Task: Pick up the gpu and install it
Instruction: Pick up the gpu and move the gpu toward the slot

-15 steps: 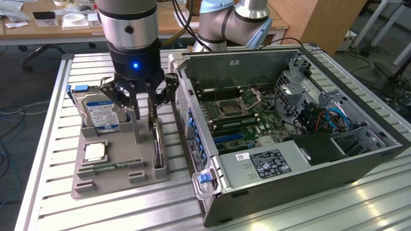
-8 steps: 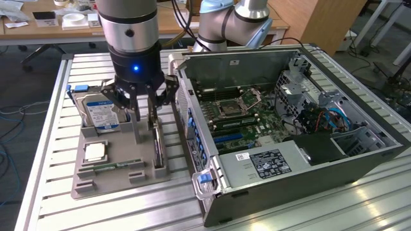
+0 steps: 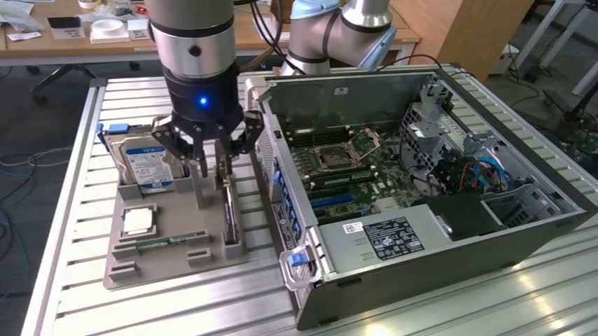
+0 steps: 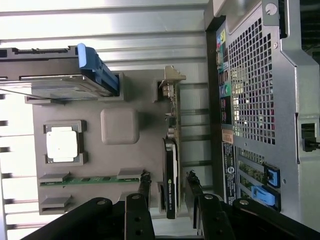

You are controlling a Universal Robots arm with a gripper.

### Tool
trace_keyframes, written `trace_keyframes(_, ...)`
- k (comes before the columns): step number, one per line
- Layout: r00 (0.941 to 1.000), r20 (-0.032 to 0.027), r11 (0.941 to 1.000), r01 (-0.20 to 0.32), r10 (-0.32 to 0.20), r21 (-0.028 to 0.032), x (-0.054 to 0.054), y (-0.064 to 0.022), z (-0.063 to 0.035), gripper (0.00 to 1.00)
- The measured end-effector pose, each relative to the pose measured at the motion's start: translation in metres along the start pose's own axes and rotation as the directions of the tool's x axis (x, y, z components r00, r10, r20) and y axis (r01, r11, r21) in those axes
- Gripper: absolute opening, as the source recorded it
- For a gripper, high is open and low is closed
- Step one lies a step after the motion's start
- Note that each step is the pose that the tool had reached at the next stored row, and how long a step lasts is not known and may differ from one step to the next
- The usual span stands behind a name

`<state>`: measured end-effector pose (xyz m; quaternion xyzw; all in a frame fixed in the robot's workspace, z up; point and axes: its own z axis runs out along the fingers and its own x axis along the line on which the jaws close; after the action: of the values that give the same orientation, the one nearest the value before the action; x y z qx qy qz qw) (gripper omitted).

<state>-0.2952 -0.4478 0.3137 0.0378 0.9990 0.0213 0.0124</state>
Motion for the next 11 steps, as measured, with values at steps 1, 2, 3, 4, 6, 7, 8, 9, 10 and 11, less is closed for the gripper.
trace_keyframes(1, 1.0000, 0.0001, 1.0000, 0.000, 0.000, -0.0001, -0.0007, 0.0000, 0.0005, 0.42)
trace_keyframes(2, 1.0000, 0.0002, 1.0000, 0.000, 0.000, -0.0001, -0.0007, 0.0000, 0.0008, 0.42)
trace_keyframes(3, 1.0000, 0.0001, 1.0000, 0.000, 0.000, 0.0000, -0.0007, 0.0000, 0.0008, 0.42)
trace_keyframes(4, 1.0000, 0.0000, 1.0000, 0.000, 0.000, 0.0000, -0.0007, 0.0000, 0.0008, 0.42)
trace_keyframes(6, 1.0000, 0.0000, 1.0000, 0.000, 0.000, 0.0001, -0.0008, 0.0000, 0.0008, 0.42)
trace_keyframes(7, 1.0000, 0.0000, 1.0000, 0.000, 0.000, 0.0000, -0.0008, 0.0000, 0.0011, 0.42)
trace_keyframes(8, 1.0000, 0.0002, 1.0000, 0.000, 0.000, -0.0001, -0.0008, 0.0000, 0.0020, 0.42)
trace_keyframes(9, 1.0000, 0.0001, 1.0000, 0.000, 0.000, -0.0001, -0.0008, -0.0001, 0.0031, 0.42)
trace_keyframes(10, 1.0000, 0.0000, 1.0000, 0.000, 0.000, 0.0001, -0.0007, -0.0002, 0.0045, 0.42)
trace_keyframes(11, 1.0000, 0.0000, 1.0000, 0.000, 0.000, 0.0000, -0.0007, -0.0002, 0.0060, 0.42)
